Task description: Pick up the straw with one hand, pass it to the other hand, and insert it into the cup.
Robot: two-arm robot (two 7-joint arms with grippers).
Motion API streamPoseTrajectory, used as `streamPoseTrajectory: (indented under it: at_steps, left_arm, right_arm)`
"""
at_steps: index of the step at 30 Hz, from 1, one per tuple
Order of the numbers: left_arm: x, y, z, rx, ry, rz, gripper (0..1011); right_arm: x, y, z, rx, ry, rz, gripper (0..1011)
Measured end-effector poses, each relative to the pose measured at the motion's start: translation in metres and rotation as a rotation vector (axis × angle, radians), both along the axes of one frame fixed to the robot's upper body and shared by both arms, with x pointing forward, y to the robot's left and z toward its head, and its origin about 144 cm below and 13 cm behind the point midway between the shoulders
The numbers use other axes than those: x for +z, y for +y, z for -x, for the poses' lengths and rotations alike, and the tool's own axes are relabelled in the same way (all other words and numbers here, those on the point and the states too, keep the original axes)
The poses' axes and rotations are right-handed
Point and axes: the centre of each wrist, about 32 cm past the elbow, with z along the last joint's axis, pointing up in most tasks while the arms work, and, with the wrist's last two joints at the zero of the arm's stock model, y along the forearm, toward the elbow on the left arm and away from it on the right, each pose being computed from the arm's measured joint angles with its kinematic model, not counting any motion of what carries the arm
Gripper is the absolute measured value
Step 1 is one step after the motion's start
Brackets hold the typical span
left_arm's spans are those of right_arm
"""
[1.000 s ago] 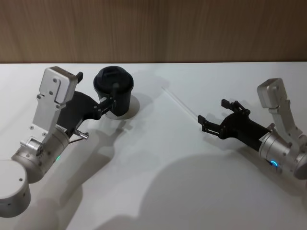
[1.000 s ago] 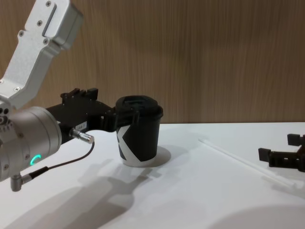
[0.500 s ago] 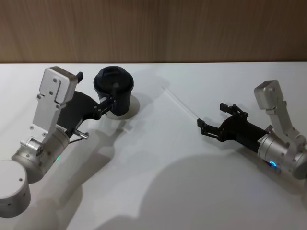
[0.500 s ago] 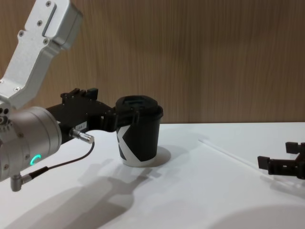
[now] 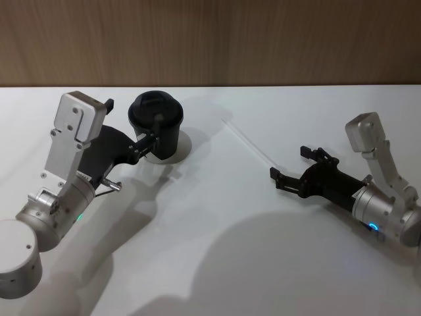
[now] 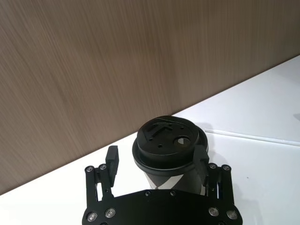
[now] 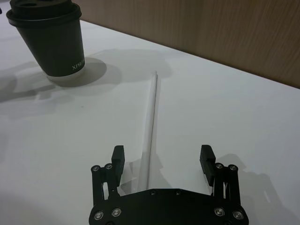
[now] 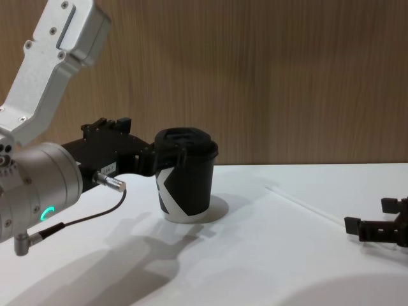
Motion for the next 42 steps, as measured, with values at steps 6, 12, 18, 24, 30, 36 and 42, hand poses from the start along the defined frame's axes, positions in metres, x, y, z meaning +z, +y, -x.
streamPoseTrajectory:
  at_steps: [6, 12, 18, 24, 30, 36, 42]
  left_arm:
    - [0.0000, 0.0000, 0.0000, 0.000, 0.000, 0.000, 1000]
    - [0.0000, 0.0000, 0.0000, 0.000, 0.000, 0.000, 1000]
    - [0.0000, 0.0000, 0.0000, 0.000, 0.000, 0.000, 1000]
    - [0.0000, 0.0000, 0.0000, 0.000, 0.000, 0.000, 1000]
    - [0.0000, 0.0000, 0.0000, 0.000, 0.000, 0.000, 1000]
    - [0.0000, 0.0000, 0.0000, 0.000, 0.000, 0.000, 1000]
    - [0.0000, 0.0000, 0.0000, 0.000, 0.000, 0.000, 1000]
  right_arm:
    - [-0.0002, 0.0000, -0.0005, 0.002, 0.008, 0.003, 1001]
    - [-0.0005, -0.0001, -0.0008, 0.004, 0.014, 0.005, 1001]
    - [-0.0007, -0.0002, -0.0009, 0.006, 0.016, 0.007, 1001]
    - [-0.0010, -0.0003, -0.0007, 0.009, 0.018, 0.010, 986]
    - [-0.0012, -0.0005, -0.0004, 0.014, 0.020, 0.013, 861]
    - [-0.0017, -0.0011, 0.0002, 0.019, 0.022, 0.017, 713]
    - [-0.0018, -0.0019, 0.0005, 0.025, 0.023, 0.021, 513]
